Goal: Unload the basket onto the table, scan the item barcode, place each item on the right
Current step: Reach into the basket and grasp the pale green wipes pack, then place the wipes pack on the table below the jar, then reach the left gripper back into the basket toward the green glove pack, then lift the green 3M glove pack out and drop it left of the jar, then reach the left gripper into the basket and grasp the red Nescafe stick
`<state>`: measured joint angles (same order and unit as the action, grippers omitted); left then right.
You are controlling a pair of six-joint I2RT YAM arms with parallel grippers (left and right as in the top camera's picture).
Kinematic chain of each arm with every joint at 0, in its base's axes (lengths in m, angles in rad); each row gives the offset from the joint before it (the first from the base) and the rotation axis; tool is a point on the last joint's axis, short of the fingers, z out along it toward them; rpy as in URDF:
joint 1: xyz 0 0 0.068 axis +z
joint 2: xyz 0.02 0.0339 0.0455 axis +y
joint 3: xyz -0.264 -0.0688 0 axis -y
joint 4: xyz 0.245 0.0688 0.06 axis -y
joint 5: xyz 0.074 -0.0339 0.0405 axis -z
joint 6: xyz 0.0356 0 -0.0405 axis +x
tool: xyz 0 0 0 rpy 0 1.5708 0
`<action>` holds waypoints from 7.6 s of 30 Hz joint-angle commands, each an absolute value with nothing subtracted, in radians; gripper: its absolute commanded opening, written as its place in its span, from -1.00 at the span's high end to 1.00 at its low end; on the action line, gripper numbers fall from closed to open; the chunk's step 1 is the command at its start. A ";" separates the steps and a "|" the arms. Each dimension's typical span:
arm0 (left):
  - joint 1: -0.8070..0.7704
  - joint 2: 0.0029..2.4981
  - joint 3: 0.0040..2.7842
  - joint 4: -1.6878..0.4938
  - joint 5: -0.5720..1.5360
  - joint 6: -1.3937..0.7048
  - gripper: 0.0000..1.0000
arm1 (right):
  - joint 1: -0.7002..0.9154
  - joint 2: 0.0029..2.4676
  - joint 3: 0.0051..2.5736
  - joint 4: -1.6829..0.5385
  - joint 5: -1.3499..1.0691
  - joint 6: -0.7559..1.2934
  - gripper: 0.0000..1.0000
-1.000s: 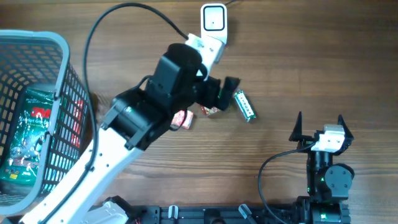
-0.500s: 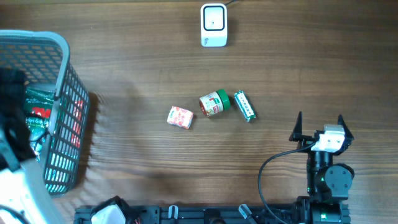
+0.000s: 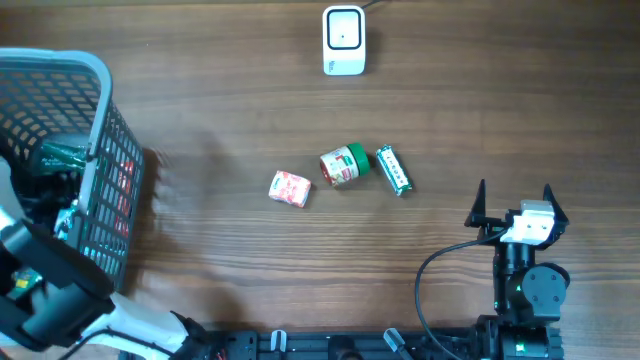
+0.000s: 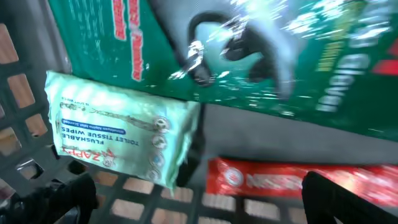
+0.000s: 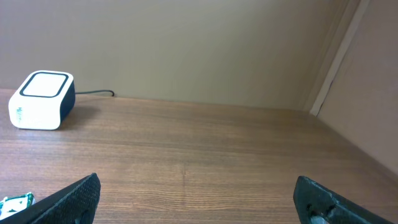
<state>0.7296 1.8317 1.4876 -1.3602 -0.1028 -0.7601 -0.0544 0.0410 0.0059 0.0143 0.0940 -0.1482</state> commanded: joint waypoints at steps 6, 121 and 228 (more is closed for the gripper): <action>0.737 1.872 1.117 -1.092 -0.237 -0.740 -0.99 | -0.057 0.036 0.005 0.017 0.103 -0.157 -0.99; 0.670 1.765 1.143 -0.817 -0.285 -1.810 -1.00 | -0.057 0.036 0.005 0.017 0.103 -0.157 -1.00; 0.678 1.951 1.371 -0.981 0.043 -1.662 -1.00 | -0.057 0.036 0.005 0.017 0.103 -0.158 -0.99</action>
